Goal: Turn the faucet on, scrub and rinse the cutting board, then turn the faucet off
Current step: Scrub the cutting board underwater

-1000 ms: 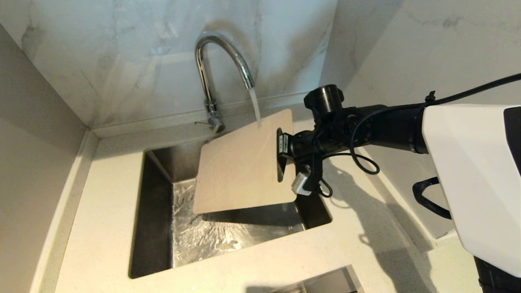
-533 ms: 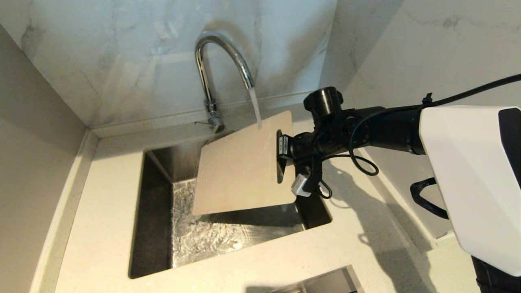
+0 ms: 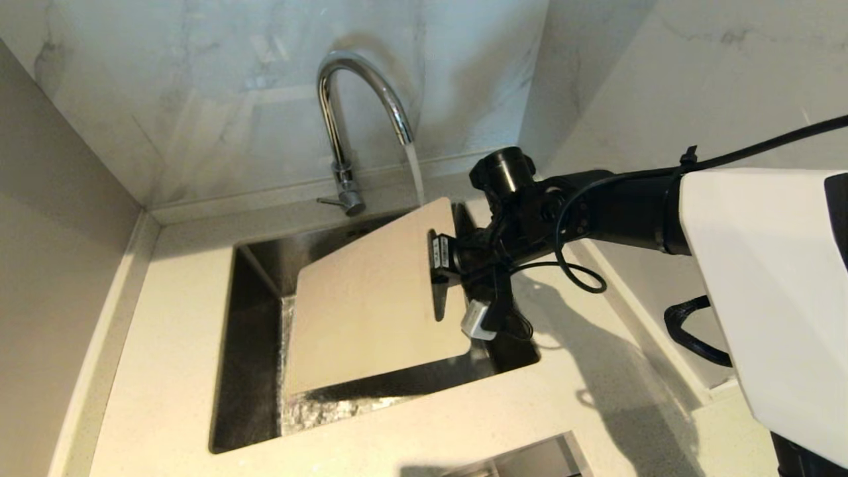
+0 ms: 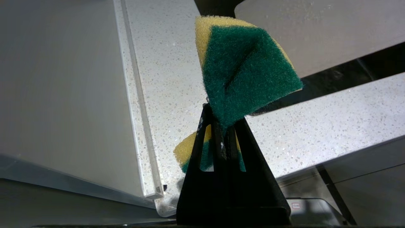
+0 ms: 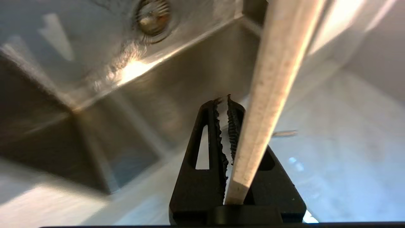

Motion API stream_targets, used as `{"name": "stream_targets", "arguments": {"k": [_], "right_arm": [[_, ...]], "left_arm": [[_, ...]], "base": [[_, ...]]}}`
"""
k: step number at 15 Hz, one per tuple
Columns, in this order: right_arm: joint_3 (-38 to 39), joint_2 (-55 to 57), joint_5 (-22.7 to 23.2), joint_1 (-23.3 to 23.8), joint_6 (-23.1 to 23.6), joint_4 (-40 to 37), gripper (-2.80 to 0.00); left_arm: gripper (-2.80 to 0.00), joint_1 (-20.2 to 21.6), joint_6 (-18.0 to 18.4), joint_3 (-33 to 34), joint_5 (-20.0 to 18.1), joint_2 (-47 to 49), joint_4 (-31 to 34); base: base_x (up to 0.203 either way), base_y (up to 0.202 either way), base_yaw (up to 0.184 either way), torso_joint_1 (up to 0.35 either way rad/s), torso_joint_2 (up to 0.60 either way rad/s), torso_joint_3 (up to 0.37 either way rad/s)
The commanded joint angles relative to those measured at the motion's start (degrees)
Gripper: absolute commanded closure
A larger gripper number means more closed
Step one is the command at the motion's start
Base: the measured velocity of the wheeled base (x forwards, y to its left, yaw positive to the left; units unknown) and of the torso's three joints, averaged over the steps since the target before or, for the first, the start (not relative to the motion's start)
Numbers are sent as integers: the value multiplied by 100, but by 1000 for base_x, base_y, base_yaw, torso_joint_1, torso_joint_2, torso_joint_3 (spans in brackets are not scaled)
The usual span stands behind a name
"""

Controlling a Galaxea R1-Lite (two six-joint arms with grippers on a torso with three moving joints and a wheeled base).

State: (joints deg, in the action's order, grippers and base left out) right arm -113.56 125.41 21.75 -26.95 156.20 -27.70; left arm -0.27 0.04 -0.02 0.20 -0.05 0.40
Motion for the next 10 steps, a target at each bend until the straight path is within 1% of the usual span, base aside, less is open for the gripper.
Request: {"name": "stream_targets", "arguments": {"k": [1, 2, 4, 5, 8, 10], "right_arm": [[0, -211, 8, -167, 38, -25, 0], [0, -282, 8, -189, 34, -25, 0], [0, -403, 5, -210, 18, -33, 0], [0, -465, 5, -255, -48, -28, 0], [-9, -541, 5, -333, -371, 186, 0], [-9, -553, 5, -346, -476, 318, 0]], "left_arm": [[0, 6, 77, -167, 55, -1, 24], [0, 9, 95, -498, 145, 32, 179], [0, 9, 127, -1205, 331, 153, 736], [0, 6, 141, -1602, 389, 375, 967], [0, -27, 168, -2611, 592, 1482, 1144], [0, -37, 293, -3300, 676, 2263, 1174]], "base": [[0, 0, 0, 0, 0, 0], [0, 0, 0, 0, 0, 0], [0, 0, 0, 0, 0, 0], [0, 0, 0, 0, 0, 0], [0, 0, 0, 0, 0, 0], [0, 0, 0, 0, 0, 0]]}}
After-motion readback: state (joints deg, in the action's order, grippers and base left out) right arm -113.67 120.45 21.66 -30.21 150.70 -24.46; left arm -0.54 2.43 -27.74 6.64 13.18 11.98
